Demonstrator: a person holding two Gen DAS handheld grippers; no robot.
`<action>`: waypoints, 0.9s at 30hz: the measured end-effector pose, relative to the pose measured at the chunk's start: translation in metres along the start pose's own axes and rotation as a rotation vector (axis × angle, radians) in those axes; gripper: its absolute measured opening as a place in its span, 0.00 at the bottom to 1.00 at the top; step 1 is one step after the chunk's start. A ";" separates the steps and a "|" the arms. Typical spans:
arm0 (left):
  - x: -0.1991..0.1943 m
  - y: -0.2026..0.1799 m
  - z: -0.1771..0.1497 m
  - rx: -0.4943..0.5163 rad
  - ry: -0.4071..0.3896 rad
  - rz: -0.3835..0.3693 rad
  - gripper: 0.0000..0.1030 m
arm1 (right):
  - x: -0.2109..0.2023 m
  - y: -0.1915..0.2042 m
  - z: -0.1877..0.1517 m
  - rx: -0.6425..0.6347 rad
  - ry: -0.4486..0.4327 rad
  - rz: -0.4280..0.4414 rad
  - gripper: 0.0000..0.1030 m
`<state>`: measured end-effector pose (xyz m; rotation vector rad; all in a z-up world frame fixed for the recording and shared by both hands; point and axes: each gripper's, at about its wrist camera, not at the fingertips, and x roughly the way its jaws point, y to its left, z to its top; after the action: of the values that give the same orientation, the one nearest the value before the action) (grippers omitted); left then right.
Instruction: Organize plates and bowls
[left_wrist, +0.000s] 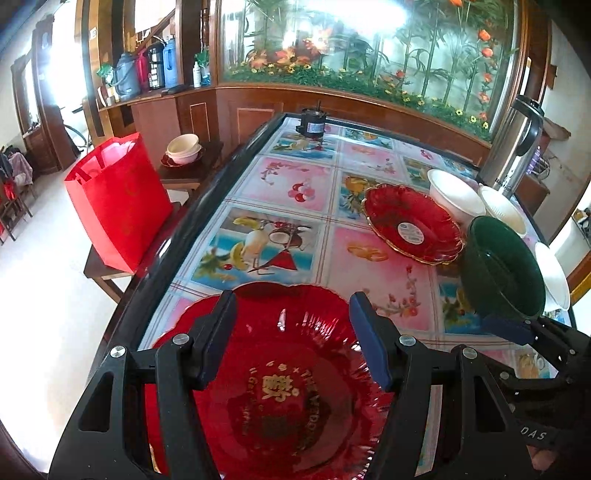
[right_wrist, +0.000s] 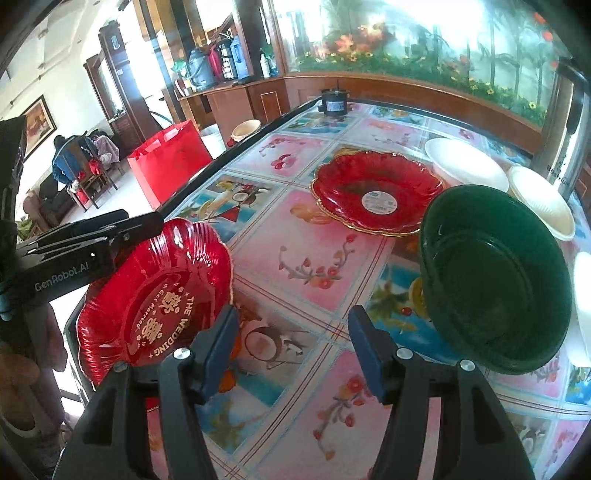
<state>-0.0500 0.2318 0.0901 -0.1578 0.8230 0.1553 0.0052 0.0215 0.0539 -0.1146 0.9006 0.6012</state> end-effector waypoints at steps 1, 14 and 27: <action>0.001 -0.002 0.002 -0.002 0.002 -0.004 0.62 | -0.001 -0.002 0.002 0.003 -0.003 0.002 0.60; 0.008 -0.033 0.021 0.032 0.002 -0.025 0.62 | -0.008 -0.027 0.030 0.032 -0.038 0.012 0.60; 0.017 -0.054 0.037 0.033 0.009 -0.034 0.62 | -0.011 -0.045 0.054 0.018 -0.054 0.017 0.60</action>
<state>-0.0014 0.1878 0.1063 -0.1416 0.8310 0.1090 0.0625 -0.0024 0.0891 -0.0743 0.8552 0.6089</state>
